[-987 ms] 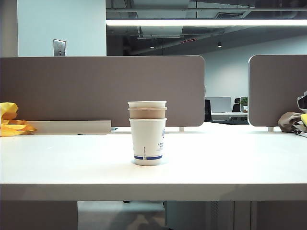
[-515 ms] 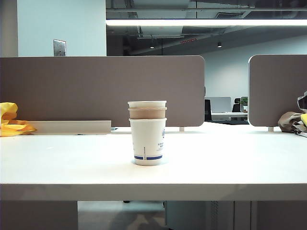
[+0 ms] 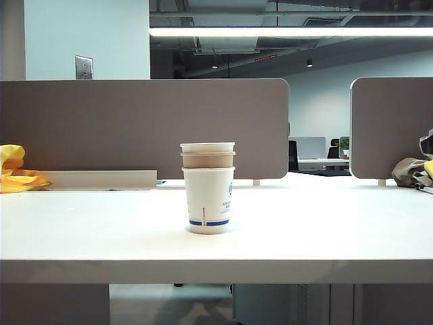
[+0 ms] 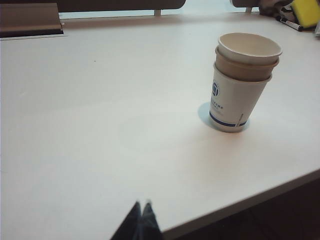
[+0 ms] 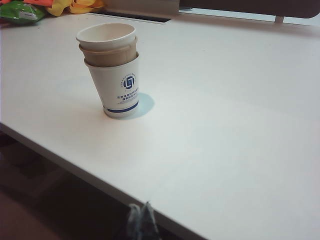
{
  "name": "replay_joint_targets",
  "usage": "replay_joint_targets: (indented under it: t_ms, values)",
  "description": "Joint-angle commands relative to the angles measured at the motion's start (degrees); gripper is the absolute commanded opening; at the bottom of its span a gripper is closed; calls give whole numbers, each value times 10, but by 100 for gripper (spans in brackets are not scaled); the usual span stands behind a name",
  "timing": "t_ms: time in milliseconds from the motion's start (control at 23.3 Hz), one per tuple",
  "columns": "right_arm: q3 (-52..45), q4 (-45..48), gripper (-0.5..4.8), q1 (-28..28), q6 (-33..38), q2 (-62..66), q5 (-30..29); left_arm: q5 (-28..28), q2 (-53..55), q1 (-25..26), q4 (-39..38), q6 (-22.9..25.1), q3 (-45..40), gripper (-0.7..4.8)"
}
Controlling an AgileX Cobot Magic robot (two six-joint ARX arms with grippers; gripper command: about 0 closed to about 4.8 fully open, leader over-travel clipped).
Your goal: Pick up all the paper cups on the table one by one and stack them together.
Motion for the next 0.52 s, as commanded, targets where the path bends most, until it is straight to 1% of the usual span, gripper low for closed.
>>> replay_joint_targets:
  t_ms: [43,300,386,429,472,515]
  values:
    - [-4,2,-5,0,-2,0,1,-2,0,1,-5,4,1,-5]
    - [-4,4,-5,-6,-2,-2,-4,-1,0,4,-5,4,1,-5]
    - [-4,8,-5,-54,-2,-2,-40,16,0,36,-4,4,1,-5]
    - [-4,10,-5,-104,-2,-2,-54,24,0,75,-3,4,1,-5]
    - [-4,10,-5,-140,-2,-2,-56,24,0,103,-2,4,1,-5]
    - [-4,10,-5,-199,-2,-2,-56,24,0,150,-2,4,1,-5]
